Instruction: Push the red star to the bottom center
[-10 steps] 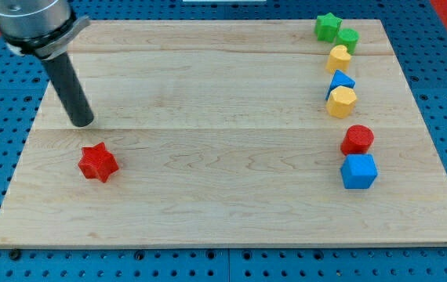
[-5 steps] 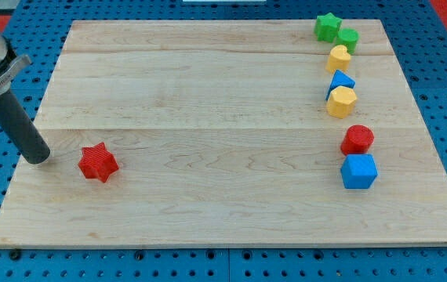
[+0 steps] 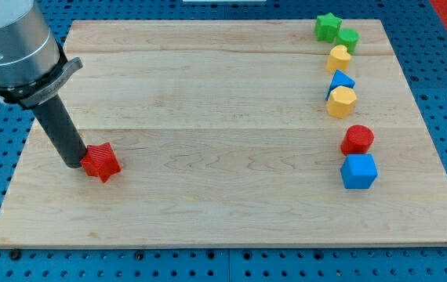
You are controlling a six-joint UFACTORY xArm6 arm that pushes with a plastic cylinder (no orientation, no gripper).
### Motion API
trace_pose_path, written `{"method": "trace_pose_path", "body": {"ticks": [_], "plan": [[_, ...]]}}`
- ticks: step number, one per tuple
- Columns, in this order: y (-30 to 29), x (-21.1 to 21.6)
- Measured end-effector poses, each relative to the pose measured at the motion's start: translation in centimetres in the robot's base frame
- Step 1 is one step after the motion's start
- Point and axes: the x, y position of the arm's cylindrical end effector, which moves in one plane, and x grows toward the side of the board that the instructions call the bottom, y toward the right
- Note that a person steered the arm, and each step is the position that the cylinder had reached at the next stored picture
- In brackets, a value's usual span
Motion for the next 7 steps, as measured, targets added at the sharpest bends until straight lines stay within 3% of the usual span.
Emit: {"method": "trace_pose_path", "body": {"ticks": [2, 6, 7], "plan": [[7.3, 0.0], [16.8, 0.0], [16.8, 0.0]]}}
